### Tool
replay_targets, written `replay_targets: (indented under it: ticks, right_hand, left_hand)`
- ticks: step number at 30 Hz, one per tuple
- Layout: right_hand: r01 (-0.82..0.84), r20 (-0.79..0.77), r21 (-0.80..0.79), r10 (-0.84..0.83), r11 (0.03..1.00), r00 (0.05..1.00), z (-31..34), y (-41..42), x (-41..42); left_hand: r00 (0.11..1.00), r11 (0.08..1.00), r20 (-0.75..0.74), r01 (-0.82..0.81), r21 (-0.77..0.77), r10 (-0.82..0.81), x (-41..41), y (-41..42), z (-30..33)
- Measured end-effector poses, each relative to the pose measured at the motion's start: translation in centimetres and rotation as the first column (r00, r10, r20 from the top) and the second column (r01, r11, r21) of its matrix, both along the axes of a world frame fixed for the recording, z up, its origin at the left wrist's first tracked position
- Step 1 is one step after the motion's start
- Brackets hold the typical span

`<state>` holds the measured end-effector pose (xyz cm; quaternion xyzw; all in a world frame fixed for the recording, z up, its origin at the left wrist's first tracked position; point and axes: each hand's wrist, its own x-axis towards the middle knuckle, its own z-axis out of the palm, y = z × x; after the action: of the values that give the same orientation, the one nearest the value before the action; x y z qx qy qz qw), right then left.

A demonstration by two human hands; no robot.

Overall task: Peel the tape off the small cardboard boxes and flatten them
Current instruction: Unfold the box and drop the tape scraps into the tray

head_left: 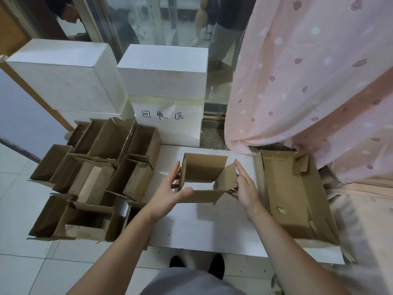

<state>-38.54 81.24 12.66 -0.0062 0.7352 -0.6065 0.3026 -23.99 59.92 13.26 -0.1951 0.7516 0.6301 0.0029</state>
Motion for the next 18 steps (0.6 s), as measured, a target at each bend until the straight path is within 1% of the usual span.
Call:
replay_targets:
  ticks: [2, 4, 6, 10, 12, 15, 18]
  right_hand:
    - [0.004, 0.022, -0.027, -0.004, 1.000, 1.000, 0.08, 0.01, 0.01]
    - [0.023, 0.038, -0.044, -0.021, 0.999, 0.999, 0.04, 0.06, -0.05]
    - [0.055, 0.067, -0.054, -0.051, 0.997, 0.996, 0.10, 0.06, -0.02]
    - [0.116, 0.141, -0.082, -0.104, 0.990, 0.985, -0.31, -0.02, -0.31]
    - [0.158, 0.183, -0.109, -0.136, 0.981, 0.974, -0.56, 0.01, -0.47]
    - [0.188, 0.258, -0.179, -0.138, 0.966, 0.956, -0.68, -0.31, -0.69]
    - [0.208, 0.322, -0.269, -0.116, 0.940, 0.940, -0.27, -0.62, -0.57]
  left_hand:
    - [0.998, 0.998, 0.025, 0.057, -0.027, -0.057, 0.09, -0.29, 0.08]
    - [0.994, 0.992, 0.072, 0.088, -0.089, -0.082, 0.13, -0.35, 0.01]
    - [0.994, 0.986, 0.096, 0.071, -0.154, -0.056, 0.03, -0.30, -0.21]
    - [0.996, 0.959, 0.089, 0.050, -0.280, -0.026, -0.06, -0.33, -0.68]
    - [0.996, 0.952, 0.088, 0.044, -0.302, -0.018, -0.12, -0.39, -0.57]
    - [0.998, 0.943, 0.057, 0.030, -0.330, -0.012, -0.37, -0.51, -0.37]
    - [0.998, 0.965, 0.005, -0.052, -0.256, 0.055, -0.60, -0.44, -0.13]
